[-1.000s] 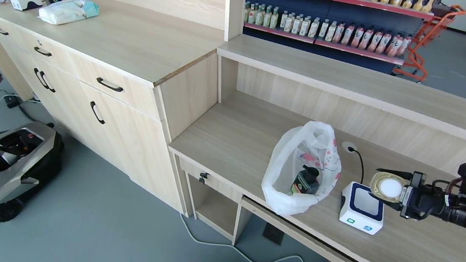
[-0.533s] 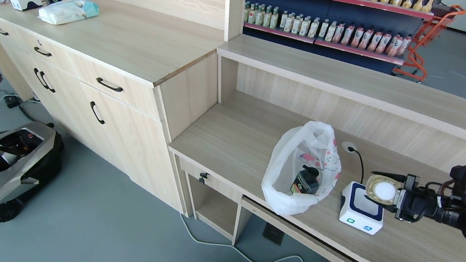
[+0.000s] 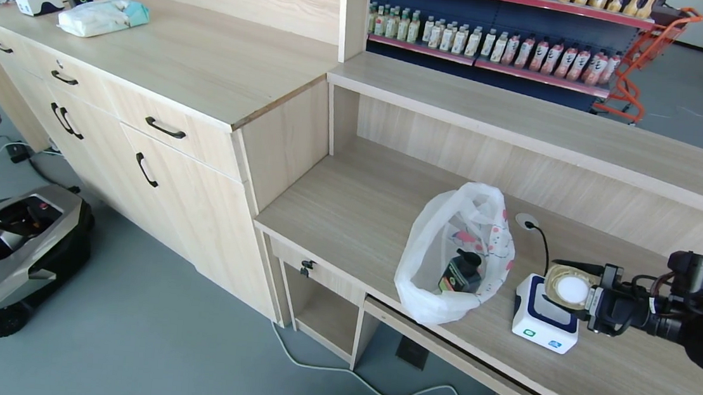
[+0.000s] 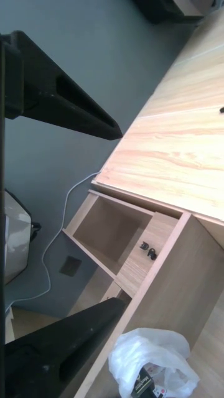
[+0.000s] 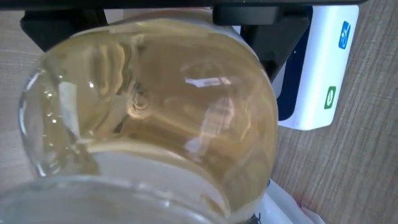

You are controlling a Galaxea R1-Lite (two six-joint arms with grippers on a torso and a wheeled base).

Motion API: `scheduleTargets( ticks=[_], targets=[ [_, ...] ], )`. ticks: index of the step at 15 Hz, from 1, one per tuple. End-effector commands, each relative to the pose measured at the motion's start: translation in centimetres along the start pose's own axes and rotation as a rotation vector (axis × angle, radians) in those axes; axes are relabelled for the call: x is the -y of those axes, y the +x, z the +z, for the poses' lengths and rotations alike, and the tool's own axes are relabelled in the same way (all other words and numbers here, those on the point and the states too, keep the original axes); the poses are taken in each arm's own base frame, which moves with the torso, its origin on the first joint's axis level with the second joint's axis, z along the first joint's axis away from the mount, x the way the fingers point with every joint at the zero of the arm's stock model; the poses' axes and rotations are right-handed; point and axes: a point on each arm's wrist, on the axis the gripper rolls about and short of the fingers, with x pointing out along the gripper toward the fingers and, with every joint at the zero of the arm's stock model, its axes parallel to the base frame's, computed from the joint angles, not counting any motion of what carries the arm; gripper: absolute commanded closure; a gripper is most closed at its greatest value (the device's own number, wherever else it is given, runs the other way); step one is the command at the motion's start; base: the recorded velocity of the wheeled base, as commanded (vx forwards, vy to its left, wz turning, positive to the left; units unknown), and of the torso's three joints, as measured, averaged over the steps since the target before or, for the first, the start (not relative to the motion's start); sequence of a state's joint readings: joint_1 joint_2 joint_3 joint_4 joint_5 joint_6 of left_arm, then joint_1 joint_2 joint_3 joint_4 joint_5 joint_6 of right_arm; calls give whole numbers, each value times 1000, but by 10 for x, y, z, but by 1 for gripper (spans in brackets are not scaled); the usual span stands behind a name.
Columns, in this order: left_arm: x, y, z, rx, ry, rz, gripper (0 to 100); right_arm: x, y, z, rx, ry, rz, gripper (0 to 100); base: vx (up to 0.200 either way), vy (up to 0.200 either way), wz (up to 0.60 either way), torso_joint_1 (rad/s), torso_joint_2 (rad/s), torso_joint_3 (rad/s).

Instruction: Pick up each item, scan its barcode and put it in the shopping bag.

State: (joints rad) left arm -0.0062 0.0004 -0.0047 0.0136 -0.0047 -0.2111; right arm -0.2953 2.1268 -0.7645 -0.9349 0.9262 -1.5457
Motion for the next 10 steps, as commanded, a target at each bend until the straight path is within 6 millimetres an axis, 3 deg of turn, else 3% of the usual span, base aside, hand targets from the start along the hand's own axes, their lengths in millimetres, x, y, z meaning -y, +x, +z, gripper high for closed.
scheduleTargets(
  ticks=[1, 7, 9, 10],
  targets=[
    [0, 0, 0, 0, -1, 0, 0, 0, 2, 1, 5, -3, 1, 100, 0, 0, 0, 0, 0, 0],
    [0, 0, 0, 0, -1, 0, 0, 9, 2, 2, 7, -3, -18, 100, 0, 0, 0, 0, 0, 0],
    [0, 0, 0, 0, -1, 0, 0, 28, -8, 17, 14, 50, -51, 100, 0, 0, 0, 0, 0, 0],
    [0, 0, 0, 0, -1, 0, 0, 45, -20, 36, 24, 116, -80, 100, 0, 0, 0, 0, 0, 0]
  ],
)
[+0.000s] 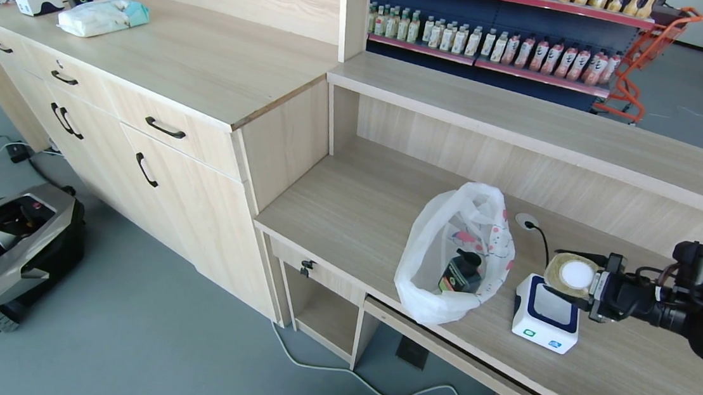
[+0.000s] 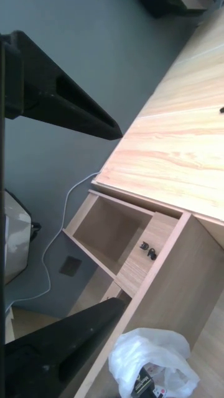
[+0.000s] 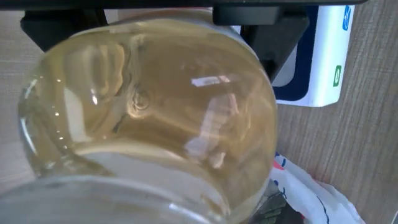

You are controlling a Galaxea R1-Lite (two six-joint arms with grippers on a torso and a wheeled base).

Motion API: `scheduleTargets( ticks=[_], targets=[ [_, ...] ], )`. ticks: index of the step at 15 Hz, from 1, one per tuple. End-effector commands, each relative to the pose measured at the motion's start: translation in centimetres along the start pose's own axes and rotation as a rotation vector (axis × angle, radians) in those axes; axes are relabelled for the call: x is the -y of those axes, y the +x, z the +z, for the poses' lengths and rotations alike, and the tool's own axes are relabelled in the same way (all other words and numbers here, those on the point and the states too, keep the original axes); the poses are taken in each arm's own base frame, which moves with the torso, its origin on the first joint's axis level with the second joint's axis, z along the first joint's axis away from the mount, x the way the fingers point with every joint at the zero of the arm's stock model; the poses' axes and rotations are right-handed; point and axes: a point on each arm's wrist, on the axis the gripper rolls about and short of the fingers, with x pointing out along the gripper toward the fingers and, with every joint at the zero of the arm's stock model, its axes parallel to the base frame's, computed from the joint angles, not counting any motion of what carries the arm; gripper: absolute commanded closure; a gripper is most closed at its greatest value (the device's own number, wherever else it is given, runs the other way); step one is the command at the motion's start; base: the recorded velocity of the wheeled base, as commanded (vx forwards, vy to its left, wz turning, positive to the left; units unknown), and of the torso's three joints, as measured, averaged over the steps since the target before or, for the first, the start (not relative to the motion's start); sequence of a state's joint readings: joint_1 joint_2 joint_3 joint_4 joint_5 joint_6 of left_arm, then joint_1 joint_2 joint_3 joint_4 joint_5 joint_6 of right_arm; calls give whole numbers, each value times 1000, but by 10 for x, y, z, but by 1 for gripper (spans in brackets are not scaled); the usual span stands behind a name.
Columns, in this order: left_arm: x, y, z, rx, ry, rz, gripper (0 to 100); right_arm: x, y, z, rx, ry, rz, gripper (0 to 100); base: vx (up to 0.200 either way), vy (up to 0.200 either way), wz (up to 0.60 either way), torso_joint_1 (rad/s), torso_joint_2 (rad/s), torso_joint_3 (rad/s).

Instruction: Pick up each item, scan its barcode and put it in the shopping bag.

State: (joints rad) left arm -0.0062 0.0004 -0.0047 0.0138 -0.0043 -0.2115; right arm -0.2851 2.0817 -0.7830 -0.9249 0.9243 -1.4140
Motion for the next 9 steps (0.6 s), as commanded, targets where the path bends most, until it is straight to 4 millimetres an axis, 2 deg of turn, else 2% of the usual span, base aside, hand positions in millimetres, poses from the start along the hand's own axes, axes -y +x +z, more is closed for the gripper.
scheduleTargets(
  ticks=[1, 4, 5, 6, 8, 9],
  targets=[
    [0, 0, 0, 0, 0, 0, 0, 40, -29, 51, 30, 101, -80, 100, 0, 0, 0, 0, 0, 0],
    [0, 0, 0, 0, 0, 0, 0, 75, -68, 92, 51, 265, -194, 100, 0, 0, 0, 0, 0, 0],
    [0, 0, 0, 0, 0, 0, 0, 78, -80, 101, 53, 310, -216, 100, 0, 0, 0, 0, 0, 0],
    [0, 0, 0, 0, 0, 0, 0, 78, -92, 107, 40, 326, -239, 100, 0, 0, 0, 0, 0, 0],
    [0, 0, 0, 0, 0, 0, 0, 76, -111, 105, -8, 331, -277, 100, 0, 0, 0, 0, 0, 0],
    [0, 0, 0, 2, 0, -1, 0, 75, -114, 105, -16, 330, -282, 100, 0, 0, 0, 0, 0, 0]
  ],
)
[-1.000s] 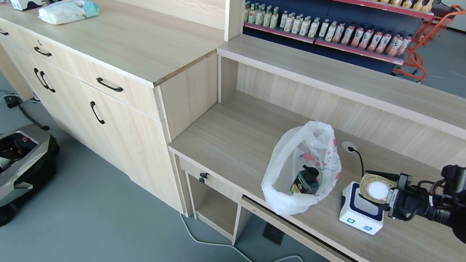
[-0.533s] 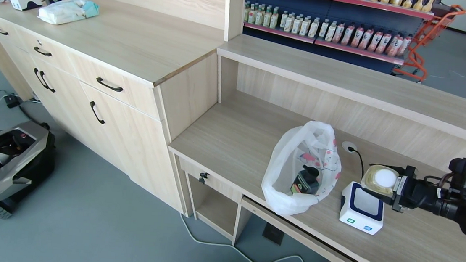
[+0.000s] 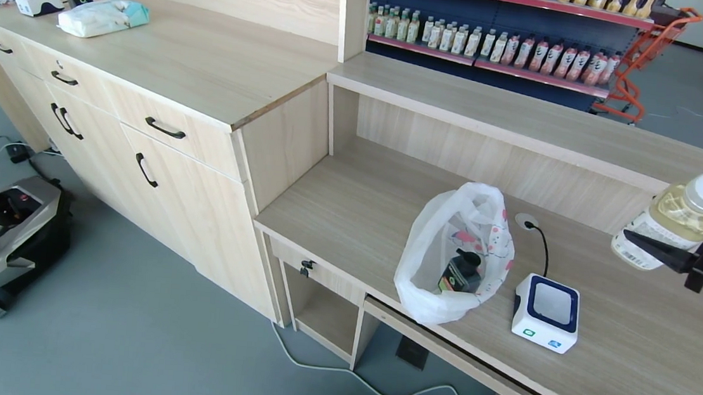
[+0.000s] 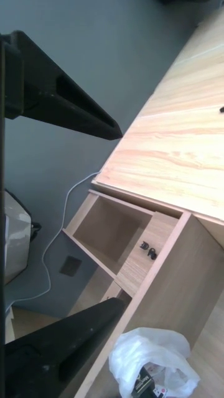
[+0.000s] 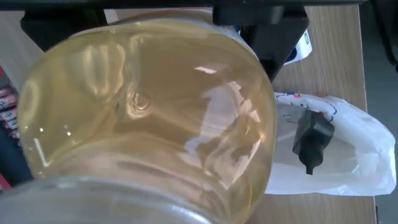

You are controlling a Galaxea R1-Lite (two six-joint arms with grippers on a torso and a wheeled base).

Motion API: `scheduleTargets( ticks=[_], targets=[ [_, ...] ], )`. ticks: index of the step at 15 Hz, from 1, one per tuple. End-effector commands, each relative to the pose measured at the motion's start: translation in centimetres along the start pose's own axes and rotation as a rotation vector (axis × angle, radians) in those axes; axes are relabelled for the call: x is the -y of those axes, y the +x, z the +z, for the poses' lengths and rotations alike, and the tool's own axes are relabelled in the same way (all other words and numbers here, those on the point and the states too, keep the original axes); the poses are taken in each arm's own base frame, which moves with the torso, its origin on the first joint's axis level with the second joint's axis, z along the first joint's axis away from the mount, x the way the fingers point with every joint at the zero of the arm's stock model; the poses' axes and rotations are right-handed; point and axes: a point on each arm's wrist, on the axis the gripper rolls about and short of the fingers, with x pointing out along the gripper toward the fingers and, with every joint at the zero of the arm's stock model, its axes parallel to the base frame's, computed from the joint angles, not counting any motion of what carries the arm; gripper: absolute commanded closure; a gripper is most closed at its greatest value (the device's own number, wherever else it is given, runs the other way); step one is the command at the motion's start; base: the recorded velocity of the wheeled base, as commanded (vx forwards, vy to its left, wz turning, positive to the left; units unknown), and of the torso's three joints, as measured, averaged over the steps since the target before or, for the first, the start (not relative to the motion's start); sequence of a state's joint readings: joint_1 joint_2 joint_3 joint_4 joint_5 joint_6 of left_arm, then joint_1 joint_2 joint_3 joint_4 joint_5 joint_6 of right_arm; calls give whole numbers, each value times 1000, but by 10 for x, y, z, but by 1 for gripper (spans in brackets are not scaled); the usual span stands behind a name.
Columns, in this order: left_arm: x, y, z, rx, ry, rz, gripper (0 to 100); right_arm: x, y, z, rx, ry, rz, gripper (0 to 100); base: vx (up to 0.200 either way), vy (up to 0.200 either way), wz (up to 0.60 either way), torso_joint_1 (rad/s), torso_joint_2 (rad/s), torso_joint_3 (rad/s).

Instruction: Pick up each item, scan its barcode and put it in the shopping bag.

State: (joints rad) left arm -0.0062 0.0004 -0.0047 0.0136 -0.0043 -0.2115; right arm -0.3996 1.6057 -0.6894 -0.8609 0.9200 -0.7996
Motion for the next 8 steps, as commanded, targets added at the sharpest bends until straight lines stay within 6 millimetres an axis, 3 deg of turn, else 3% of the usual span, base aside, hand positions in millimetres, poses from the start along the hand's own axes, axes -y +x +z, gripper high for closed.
scheduleTargets(
  ticks=[1, 5, 8],
  targets=[
    [0, 0, 0, 0, 0, 0, 0, 4, -16, 18, 7, -47, -46, 100, 0, 0, 0, 0, 0, 0],
    [0, 0, 0, 0, 0, 0, 0, 5, -22, 28, 19, -75, -64, 100, 0, 0, 0, 0, 0, 0],
    [0, 0, 0, 0, 0, 0, 0, 4, -22, 34, 35, -2, -61, 100, 0, 0, 0, 0, 0, 0]
  ],
)
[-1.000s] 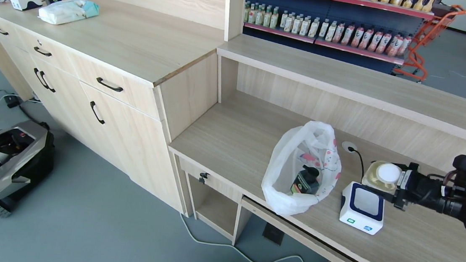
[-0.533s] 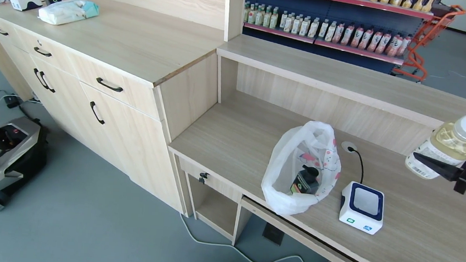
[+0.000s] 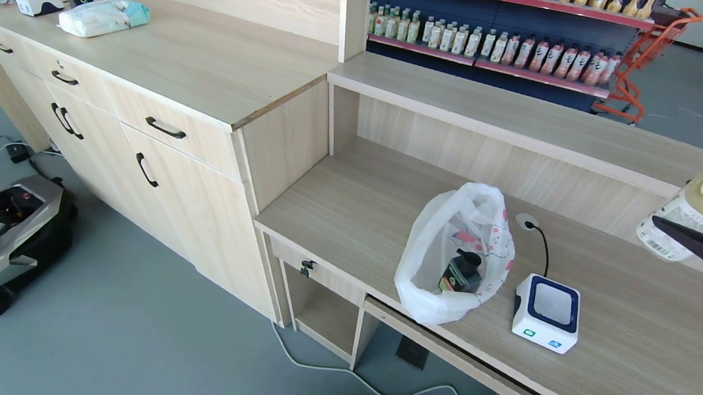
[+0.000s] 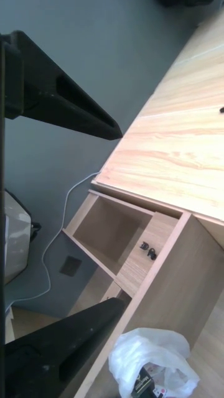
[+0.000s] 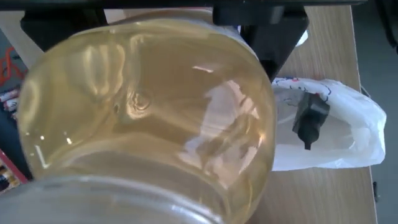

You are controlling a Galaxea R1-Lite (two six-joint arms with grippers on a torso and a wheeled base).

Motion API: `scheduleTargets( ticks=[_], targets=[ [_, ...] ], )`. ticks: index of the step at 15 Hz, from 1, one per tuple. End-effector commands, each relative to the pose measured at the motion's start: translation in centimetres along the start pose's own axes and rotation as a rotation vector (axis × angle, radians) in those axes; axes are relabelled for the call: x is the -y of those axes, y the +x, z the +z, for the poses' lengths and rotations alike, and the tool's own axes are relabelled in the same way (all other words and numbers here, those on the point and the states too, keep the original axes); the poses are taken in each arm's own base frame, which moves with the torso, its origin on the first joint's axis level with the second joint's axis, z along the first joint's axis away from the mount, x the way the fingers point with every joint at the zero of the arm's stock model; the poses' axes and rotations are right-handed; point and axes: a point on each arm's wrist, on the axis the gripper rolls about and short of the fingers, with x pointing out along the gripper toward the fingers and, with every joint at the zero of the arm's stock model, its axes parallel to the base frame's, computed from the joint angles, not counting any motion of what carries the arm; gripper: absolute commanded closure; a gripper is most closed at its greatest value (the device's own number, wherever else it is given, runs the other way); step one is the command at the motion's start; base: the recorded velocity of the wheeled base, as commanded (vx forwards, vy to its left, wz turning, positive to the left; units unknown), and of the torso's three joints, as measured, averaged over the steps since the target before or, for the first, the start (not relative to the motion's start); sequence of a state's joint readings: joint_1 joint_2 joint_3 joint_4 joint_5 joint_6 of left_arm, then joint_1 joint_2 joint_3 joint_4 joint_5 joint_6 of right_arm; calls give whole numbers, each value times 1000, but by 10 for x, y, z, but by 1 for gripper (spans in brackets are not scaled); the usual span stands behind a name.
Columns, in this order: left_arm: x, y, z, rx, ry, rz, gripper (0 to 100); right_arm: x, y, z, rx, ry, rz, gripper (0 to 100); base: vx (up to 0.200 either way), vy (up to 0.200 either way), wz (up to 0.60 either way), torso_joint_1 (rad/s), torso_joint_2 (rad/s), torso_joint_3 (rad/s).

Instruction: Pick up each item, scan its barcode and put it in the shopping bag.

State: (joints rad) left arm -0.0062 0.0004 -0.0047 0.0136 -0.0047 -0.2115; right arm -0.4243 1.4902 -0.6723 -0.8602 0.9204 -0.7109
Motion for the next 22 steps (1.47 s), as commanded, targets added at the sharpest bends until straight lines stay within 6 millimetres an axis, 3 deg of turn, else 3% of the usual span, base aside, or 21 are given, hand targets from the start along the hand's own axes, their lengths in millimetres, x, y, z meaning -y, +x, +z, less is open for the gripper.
scheduleTargets(
  ticks=[1, 6, 10, 22],
  targets=[
    [0, 0, 0, 0, 0, 0, 0, -1, -1, 7, 16, 55, 0, 100, 0, 0, 0, 0, 0, 0],
    [0, 0, 0, 0, 0, 0, 0, -7, -8, 21, 37, 350, -4, 100, 0, 0, 0, 0, 0, 0],
    [0, 0, 0, 0, 0, 0, 0, -16, -7, 44, -22, 605, -292, 100, 0, 0, 0, 0, 0, 0],
    [0, 0, 0, -2, 0, -3, 0, -21, 10, 16, -133, 695, -356, 100, 0, 0, 0, 0, 0, 0]
  ],
)
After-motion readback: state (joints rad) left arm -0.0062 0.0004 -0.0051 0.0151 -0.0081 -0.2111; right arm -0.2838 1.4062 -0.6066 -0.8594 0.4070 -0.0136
